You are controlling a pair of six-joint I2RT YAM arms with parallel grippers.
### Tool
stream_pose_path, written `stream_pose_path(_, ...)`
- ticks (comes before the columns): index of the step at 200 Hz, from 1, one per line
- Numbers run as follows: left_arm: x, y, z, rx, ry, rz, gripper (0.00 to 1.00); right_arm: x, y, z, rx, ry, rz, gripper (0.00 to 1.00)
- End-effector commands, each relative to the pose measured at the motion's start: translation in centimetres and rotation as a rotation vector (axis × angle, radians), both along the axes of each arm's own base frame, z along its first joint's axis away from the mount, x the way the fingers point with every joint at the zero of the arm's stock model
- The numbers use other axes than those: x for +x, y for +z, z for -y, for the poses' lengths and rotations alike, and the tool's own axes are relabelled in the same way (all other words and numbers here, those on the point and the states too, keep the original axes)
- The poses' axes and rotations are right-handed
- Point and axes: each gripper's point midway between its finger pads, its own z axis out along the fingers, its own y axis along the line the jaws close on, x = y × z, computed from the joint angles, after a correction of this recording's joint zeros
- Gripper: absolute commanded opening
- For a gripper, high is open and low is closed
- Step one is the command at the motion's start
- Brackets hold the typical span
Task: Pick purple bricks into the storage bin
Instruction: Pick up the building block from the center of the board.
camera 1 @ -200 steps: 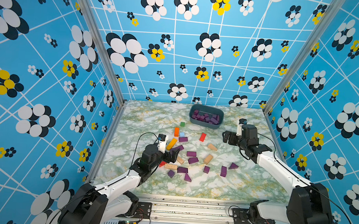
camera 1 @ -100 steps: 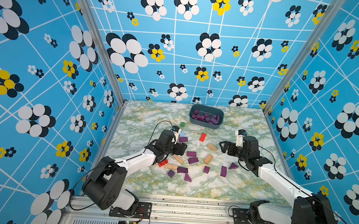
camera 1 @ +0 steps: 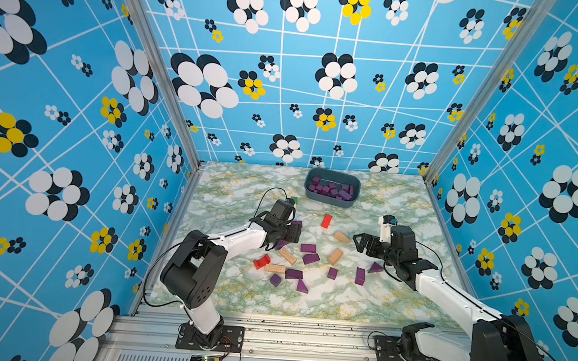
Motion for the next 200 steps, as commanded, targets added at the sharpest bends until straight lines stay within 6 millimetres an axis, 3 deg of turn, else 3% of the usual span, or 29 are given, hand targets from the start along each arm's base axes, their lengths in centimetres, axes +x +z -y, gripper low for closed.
stream_pose_path(1,0.8,-0.1,-0.2,0.031,0.092,-0.016,0.74,0.1,0.1,0.3,-0.002,-0.021,0.014,0.99)
stream_pose_path(56,2.3,-0.9,1.7,0.058,0.136,-0.045,0.77,0.1,-0.7,0.6,-0.009,-0.039,-0.001,0.99)
stream_pose_path(82,2.9,-2.5,2.5,0.065,0.147,-0.074,0.77,0.2,-1.4,0.6,0.005,-0.051,-0.016,0.99)
stream_pose_path(144,3.3,-3.7,0.7,0.211,0.209,-0.064,0.79,0.1,-1.9,0.2,0.04,-0.048,-0.03,0.99)
stream_pose_path(200,4.1,-5.3,1.7,0.208,0.212,-0.09,0.79,0.2,-2.8,-0.2,0.058,-0.042,-0.064,0.99)
